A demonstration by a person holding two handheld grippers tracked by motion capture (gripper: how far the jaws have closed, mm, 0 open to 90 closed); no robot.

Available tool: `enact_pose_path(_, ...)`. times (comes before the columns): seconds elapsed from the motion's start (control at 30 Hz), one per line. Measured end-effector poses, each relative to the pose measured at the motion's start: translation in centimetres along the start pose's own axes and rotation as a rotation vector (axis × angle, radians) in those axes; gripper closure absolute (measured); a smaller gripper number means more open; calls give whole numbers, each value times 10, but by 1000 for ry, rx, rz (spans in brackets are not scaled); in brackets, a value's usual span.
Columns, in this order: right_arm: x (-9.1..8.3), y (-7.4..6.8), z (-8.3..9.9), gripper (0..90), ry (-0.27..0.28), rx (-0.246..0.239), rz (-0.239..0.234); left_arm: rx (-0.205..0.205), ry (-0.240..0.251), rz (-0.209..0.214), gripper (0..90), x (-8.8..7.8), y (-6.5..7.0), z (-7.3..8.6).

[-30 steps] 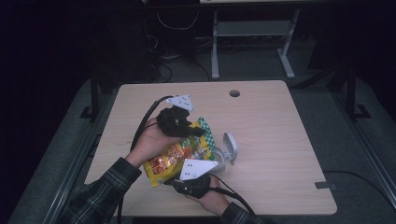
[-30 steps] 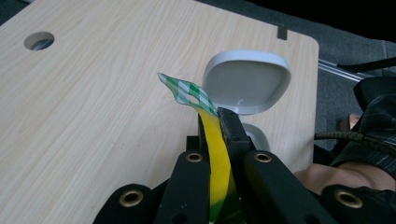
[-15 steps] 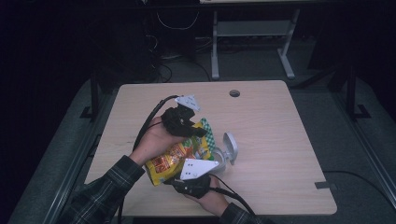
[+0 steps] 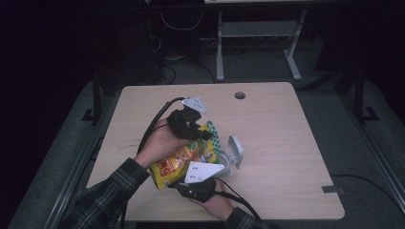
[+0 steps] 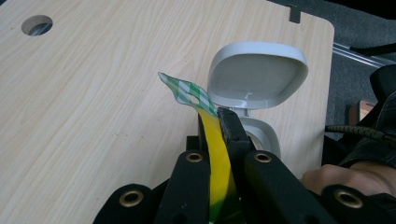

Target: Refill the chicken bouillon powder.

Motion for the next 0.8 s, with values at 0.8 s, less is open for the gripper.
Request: enact_pose_path(0.8,0,0,0,900,8,7,-3,-6,-20,-1,900,3,0,0)
Point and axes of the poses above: each handheld gripper's, and its own axes: x roughly forward along the jaws, z roughly out of its underside, y roughly to its right, the point moved 7 cm from there along x, roughly forward along the jaws, and after that the axes turned 6 degrees about -x, right-handed, at the moved point
